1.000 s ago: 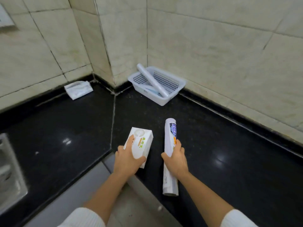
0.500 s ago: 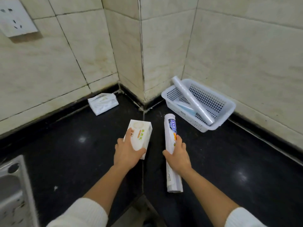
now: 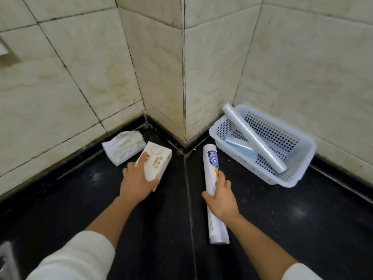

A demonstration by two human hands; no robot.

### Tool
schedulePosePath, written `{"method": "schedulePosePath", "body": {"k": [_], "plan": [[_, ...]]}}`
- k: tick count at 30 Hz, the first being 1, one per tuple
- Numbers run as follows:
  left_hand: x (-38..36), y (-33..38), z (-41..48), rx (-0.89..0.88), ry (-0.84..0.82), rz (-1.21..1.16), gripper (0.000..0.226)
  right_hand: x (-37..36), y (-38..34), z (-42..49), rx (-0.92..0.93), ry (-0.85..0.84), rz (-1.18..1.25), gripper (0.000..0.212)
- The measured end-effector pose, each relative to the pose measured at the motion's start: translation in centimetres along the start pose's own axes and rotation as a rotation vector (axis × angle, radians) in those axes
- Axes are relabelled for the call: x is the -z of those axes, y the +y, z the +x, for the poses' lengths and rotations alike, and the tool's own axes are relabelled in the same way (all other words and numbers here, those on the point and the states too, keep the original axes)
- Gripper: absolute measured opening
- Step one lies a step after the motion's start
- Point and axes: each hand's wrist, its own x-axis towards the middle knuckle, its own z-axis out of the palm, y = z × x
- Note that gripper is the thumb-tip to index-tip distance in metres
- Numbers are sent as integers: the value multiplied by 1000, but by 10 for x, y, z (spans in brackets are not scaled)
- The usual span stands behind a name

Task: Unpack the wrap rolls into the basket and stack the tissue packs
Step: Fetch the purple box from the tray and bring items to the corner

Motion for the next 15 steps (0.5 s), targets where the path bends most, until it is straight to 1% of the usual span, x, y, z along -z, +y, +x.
{"method": "schedulePosePath", "body": {"k": [4,8,12,15], "plan": [[5,-22,30,-50,-29,23,94,-3,-5,11,-54,10,-16,87],[-1,-33,37,-28,-74,21,90,-8,-6,14,-87,20,-39,89],[-10,-24,29,-63,34,153,89,-13,-9,13,-87,42,-52,92],[-21,0,15,-184,93,129,79,-8,-7,10,-85,68,-66,93]]}}
